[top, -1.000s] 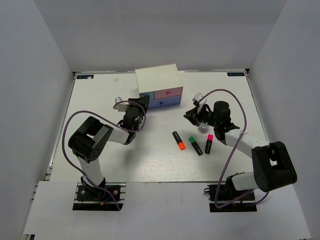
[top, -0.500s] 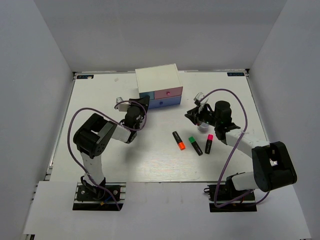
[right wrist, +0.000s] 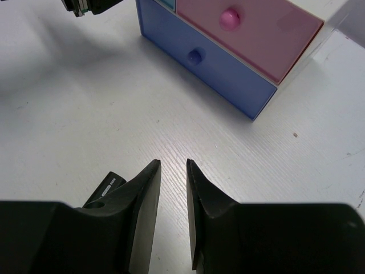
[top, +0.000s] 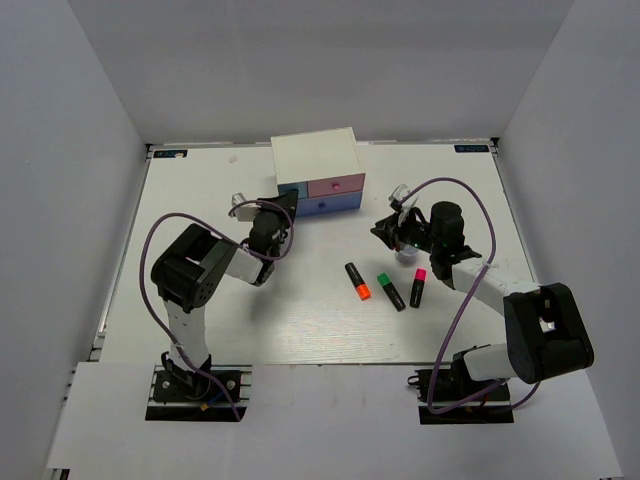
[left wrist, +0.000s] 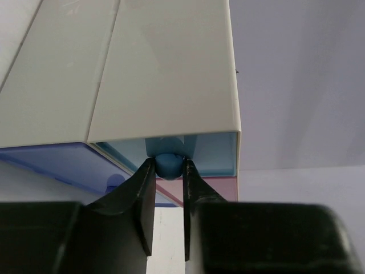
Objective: Sort the stationery into containers
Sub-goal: Open the drawer at the center of the board.
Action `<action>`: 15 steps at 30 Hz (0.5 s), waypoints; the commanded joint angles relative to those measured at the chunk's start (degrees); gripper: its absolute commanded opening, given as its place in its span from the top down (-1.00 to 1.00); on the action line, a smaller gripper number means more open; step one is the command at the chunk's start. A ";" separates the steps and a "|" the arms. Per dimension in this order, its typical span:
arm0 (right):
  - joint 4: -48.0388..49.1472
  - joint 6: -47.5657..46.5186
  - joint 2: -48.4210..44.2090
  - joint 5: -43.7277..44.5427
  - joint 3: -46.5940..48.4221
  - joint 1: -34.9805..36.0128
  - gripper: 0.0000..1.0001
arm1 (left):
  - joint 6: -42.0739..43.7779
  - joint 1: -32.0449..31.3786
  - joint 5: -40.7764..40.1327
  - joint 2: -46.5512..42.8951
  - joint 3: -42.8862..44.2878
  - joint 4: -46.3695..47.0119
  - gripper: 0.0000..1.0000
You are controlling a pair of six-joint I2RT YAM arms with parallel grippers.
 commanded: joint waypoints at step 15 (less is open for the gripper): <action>1.77 -2.17 -1.09 -0.66 -1.23 -0.62 -0.64 | 0.52 0.05 4.31 -4.89 -10.85 6.65 0.98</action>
